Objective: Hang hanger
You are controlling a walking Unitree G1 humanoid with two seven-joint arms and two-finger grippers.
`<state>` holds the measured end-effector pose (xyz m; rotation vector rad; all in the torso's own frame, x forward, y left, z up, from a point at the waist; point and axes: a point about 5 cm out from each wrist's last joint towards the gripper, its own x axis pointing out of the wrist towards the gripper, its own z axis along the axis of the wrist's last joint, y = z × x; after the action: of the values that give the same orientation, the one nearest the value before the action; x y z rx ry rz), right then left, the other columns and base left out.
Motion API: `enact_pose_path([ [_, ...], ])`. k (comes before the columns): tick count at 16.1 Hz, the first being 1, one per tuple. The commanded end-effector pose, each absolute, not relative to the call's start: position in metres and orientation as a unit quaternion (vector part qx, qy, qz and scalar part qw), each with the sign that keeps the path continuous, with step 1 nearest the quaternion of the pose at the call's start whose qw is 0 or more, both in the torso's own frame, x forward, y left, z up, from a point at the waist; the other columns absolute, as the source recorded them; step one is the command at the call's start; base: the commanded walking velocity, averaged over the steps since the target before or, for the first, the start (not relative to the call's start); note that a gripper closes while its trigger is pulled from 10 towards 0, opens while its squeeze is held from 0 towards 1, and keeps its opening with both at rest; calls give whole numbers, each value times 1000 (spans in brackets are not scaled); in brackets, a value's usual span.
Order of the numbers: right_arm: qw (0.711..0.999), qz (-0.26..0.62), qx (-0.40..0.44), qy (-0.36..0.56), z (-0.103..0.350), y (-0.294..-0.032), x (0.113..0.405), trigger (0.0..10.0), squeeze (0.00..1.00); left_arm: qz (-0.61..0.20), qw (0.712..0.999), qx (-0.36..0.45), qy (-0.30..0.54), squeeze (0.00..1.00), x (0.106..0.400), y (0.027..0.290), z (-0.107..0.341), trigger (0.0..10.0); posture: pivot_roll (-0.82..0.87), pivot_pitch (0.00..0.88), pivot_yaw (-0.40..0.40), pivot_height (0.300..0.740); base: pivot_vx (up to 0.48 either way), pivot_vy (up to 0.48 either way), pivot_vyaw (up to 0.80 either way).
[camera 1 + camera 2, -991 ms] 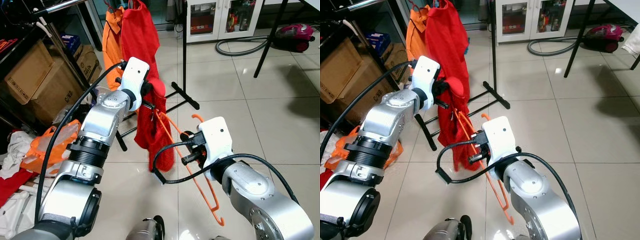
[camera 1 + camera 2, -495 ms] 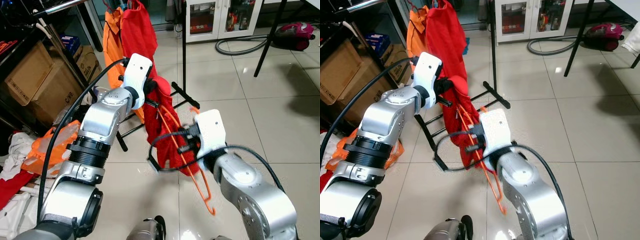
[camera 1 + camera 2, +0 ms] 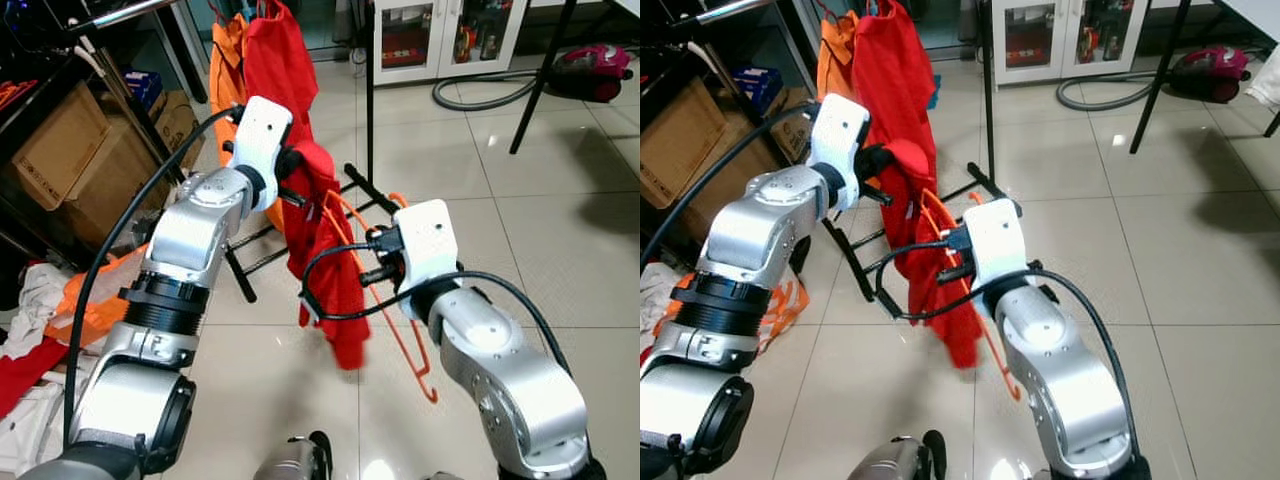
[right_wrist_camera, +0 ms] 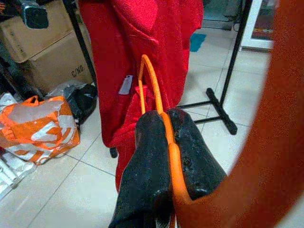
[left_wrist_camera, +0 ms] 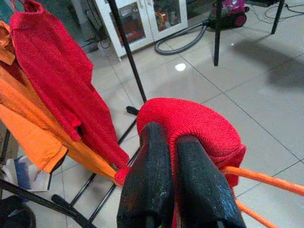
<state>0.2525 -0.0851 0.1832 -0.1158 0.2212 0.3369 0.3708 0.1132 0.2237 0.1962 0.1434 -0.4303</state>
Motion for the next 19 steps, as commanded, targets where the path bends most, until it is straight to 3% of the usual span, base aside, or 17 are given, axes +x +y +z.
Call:
enact_pose_path([
  [1, 980, 165, -60, 98, 187, -81, 257, 10000, 0, -208, 973, 77, 61, 0, 369, 115, 229, 10000, 56, 96, 154, 740, 0, 0, 0],
  [5, 979, 177, -58, 85, 191, -65, 272, 10000, 0, -231, 967, 84, 63, 0, 364, 98, 224, 10000, 39, 92, 161, 740, 0, 0, 0],
  [10, 982, 163, -63, 74, 193, -68, 286, 10000, 0, -231, 969, 64, 58, 0, 360, 102, 235, 10000, 27, 82, 135, 740, 0, 0, 0],
  [15, 981, 164, -73, 67, 192, -71, 288, 10000, 0, -246, 966, 60, 62, 0, 358, 100, 235, 10000, 12, 82, 130, 740, 0, 0, 0],
  [19, 973, 199, -78, 86, 186, -68, 279, 10000, 0, -210, 975, 44, 59, 0, 373, 107, 239, 10000, 2, 82, 131, 740, 0, 0, 0],
])
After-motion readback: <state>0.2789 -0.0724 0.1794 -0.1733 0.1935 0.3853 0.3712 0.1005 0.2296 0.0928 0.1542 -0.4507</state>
